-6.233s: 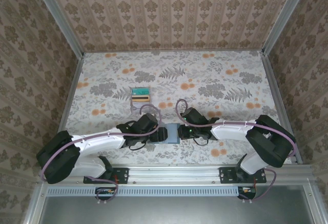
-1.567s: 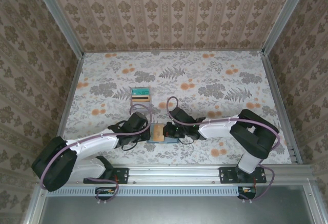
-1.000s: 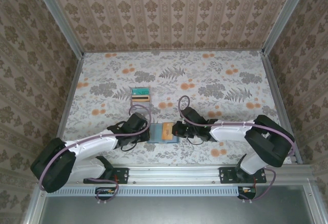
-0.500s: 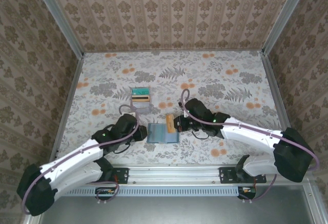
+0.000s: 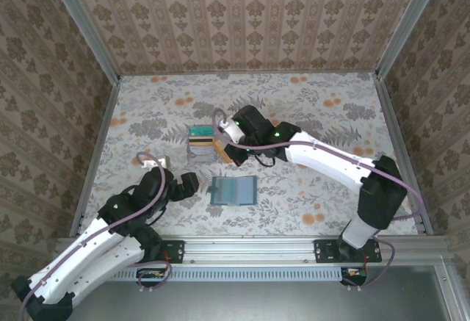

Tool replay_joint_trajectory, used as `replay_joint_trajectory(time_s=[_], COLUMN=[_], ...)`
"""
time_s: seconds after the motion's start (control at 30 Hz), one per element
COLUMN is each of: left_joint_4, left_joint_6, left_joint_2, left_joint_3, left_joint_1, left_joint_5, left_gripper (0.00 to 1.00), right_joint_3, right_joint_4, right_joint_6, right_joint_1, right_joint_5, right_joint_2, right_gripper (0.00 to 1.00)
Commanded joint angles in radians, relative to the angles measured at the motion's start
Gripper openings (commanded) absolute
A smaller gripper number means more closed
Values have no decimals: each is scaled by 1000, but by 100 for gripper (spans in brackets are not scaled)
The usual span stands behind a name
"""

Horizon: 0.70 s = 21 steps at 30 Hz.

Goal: Take the credit cards out of the card holder

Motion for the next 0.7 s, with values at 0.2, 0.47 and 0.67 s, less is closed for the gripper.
replay_joint_trajectory(time_s=[0.2,0.47,0.67], left_joint_4=[-185,-243,-291], left_joint_6=[-27,-55,-70], left_joint_2=[-68,-130,-152], left_joint_3=[70,67,79], left_joint_1=[10,12,12], left_joint_5=[-96,-101,-117], left_gripper=[100,100,100], right_joint_3=[166,555,734], right_joint_4=[26,-254,-357], right_joint_6=[-496,-656,-745], right_joint_1=[9,10,12], right_joint_5=[5,12,56], right_joint_2=[124,387,518], right_gripper=[0,0,0])
